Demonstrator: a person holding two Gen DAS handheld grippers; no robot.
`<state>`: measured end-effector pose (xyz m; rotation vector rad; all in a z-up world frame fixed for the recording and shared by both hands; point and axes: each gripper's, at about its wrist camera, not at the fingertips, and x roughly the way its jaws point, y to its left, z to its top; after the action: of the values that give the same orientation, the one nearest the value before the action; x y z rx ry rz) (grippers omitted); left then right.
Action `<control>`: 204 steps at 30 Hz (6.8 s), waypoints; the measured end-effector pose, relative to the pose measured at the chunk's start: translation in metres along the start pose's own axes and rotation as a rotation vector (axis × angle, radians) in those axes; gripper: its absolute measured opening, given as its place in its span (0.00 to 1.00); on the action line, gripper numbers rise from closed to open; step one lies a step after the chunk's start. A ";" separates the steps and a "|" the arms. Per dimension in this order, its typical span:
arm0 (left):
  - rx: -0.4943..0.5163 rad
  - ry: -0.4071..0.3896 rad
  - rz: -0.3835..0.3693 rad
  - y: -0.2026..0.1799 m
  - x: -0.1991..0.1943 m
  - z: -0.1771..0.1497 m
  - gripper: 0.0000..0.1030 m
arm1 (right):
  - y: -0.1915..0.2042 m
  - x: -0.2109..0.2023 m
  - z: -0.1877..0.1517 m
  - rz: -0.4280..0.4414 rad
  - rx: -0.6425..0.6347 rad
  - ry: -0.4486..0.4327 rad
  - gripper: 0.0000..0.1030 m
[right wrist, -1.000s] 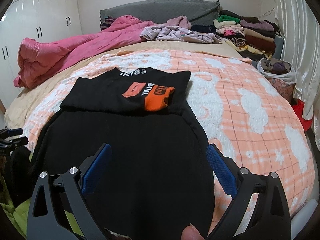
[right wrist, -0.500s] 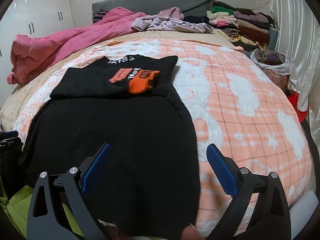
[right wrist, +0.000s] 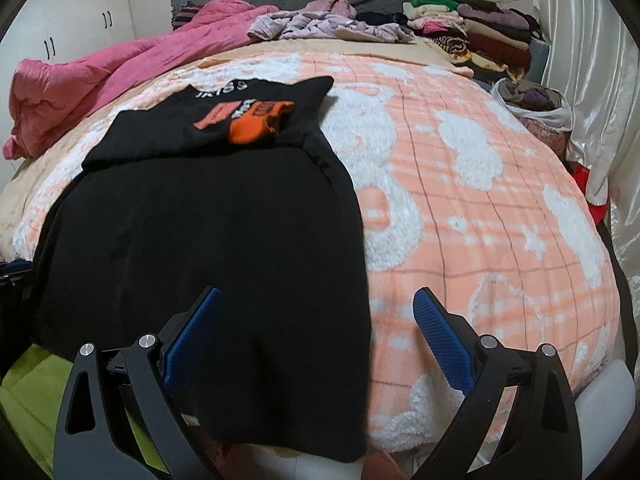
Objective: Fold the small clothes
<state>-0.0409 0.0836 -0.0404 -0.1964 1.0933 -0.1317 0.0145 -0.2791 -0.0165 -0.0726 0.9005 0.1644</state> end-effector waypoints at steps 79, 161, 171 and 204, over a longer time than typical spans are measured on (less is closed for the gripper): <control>-0.201 -0.254 -0.062 0.045 -0.021 0.177 0.05 | -0.049 0.015 0.157 0.303 0.201 -0.301 0.08; -0.415 -0.319 -0.055 0.103 0.037 0.231 0.17 | 0.014 0.135 0.208 0.034 0.002 -0.175 0.49; -0.219 -0.296 0.095 0.073 0.066 0.218 0.22 | -0.019 0.159 0.213 0.049 0.109 -0.099 0.54; -0.121 -0.372 0.216 0.068 0.064 0.213 0.03 | -0.022 0.190 0.219 -0.074 0.109 -0.098 0.13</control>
<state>0.1783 0.1570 -0.0168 -0.2002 0.7450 0.1606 0.3040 -0.2509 -0.0299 0.0031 0.8064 0.0496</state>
